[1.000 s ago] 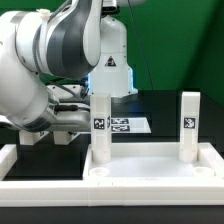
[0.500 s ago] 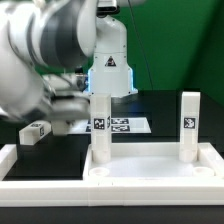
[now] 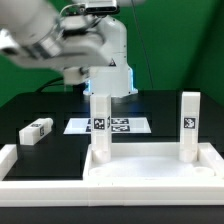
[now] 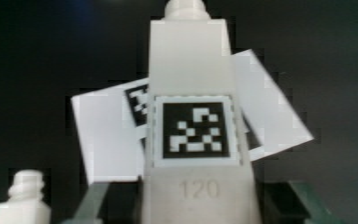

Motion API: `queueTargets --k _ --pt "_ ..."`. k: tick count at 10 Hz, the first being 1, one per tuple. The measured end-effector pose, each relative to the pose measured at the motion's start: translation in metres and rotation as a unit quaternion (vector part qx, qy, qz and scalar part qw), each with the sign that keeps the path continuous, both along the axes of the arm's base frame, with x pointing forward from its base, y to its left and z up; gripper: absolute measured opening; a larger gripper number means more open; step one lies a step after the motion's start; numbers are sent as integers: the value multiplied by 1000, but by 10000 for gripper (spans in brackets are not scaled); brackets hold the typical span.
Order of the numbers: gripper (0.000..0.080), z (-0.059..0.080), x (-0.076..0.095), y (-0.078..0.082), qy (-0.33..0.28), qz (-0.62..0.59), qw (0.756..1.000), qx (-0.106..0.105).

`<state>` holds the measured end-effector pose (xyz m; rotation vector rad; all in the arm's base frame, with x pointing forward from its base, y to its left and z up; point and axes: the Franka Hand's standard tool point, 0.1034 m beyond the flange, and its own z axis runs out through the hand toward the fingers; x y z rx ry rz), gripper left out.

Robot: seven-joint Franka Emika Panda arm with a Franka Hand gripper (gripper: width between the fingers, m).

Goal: Assemble desk

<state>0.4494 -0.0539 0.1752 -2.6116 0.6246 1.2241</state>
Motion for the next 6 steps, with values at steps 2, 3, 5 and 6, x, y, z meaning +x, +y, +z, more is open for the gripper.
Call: queueTargets --k 2,3,5,6 --pt "291 -4 24 5 -45 13 999 -11" --pt "291 -2 26 8 -85 11 996 -21" --pt "291 1 34 17 -135 -1 990 -47" --pt "291 12 51 40 -144 -6 987 -66"
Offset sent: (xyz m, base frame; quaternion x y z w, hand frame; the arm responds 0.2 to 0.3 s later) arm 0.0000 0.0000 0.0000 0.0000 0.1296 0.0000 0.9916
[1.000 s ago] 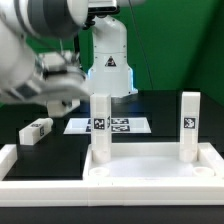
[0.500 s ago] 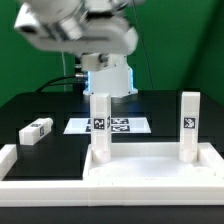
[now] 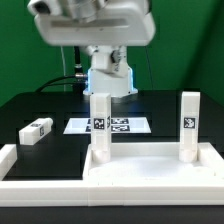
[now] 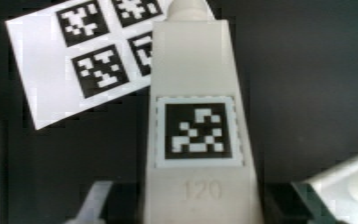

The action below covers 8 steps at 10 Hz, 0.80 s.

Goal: Assemble desk

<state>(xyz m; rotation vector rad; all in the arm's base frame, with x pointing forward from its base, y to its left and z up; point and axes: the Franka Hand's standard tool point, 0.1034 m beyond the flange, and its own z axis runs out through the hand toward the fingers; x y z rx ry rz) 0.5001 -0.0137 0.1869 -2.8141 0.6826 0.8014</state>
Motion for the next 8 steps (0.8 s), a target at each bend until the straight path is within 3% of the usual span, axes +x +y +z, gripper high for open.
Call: queueTargets --k 1,2,3,4,5,7,8 --pt "291 15 25 17 -32 1 999 -16" --pt "291 28 44 15 -54 22 998 -39" --pt "291 34 54 6 -68 37 996 -49" --pt "291 31 62 9 -113 30 991 -58" --pt "291 31 61 13 -137 30 988 -61" --pt "291 13 73 15 -209 61 971 -95" --pt "291 15 90 25 -245 58 961 -113"
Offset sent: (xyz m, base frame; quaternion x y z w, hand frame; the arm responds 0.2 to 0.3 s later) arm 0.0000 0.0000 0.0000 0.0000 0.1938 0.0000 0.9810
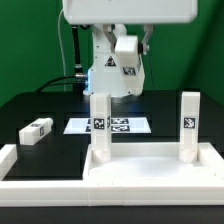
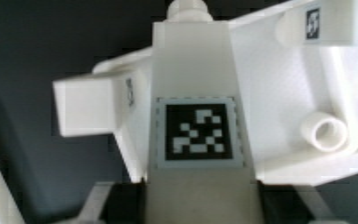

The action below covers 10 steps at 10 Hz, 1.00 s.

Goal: Assemble desk

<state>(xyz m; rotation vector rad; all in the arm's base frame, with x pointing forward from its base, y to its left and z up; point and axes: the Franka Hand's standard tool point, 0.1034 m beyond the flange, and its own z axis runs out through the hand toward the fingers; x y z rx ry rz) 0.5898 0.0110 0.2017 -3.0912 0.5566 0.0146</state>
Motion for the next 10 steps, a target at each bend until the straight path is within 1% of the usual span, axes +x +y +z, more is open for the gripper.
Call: queueTargets --k 1,2,3,4,5,6,7,8,9,10 --pt "291 7 19 11 -44 -11 999 -3" --pt "291 19 38 24 -96 -36 995 -10" --pt "291 30 48 47 -138 -49 989 -12" --pt "291 27 44 68 -150 -63 987 -7" --pt "291 19 37 84 -178 -76 981 8" --pt "291 17 36 89 -194 -79 978 13" --pt "291 18 38 100 -223 -84 971 23" --pt "291 15 36 109 -239 -86 967 33" --pt "291 11 35 112 -239 -78 967 31" --pt "291 1 35 113 -243 -68 967 26"
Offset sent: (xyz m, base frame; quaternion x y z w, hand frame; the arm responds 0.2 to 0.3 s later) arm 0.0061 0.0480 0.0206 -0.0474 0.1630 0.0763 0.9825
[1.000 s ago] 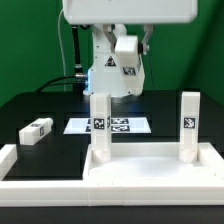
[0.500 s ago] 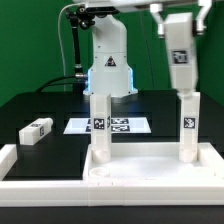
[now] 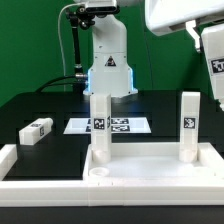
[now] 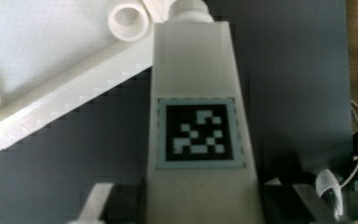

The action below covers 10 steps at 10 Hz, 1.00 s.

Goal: Assemble desk

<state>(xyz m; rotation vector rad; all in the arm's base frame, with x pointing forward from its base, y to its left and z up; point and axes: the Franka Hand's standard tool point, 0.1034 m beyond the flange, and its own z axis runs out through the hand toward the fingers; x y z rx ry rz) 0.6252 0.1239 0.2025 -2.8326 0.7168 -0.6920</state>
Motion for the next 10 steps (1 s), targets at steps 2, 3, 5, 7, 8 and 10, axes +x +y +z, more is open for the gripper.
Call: queueTargets --k 2,3,5,7,8,10 --pt "291 -9 10 -3 -21 32 999 -19" --pt "291 -13 15 -1 -40 53 997 -28" --pt "291 -15 18 1 -59 74 995 -34" --pt "291 -16 19 -3 -65 101 991 -51" --pt "291 -23 20 -19 -86 157 979 -96" --pt "291 -38 15 -35 -109 218 958 -152"
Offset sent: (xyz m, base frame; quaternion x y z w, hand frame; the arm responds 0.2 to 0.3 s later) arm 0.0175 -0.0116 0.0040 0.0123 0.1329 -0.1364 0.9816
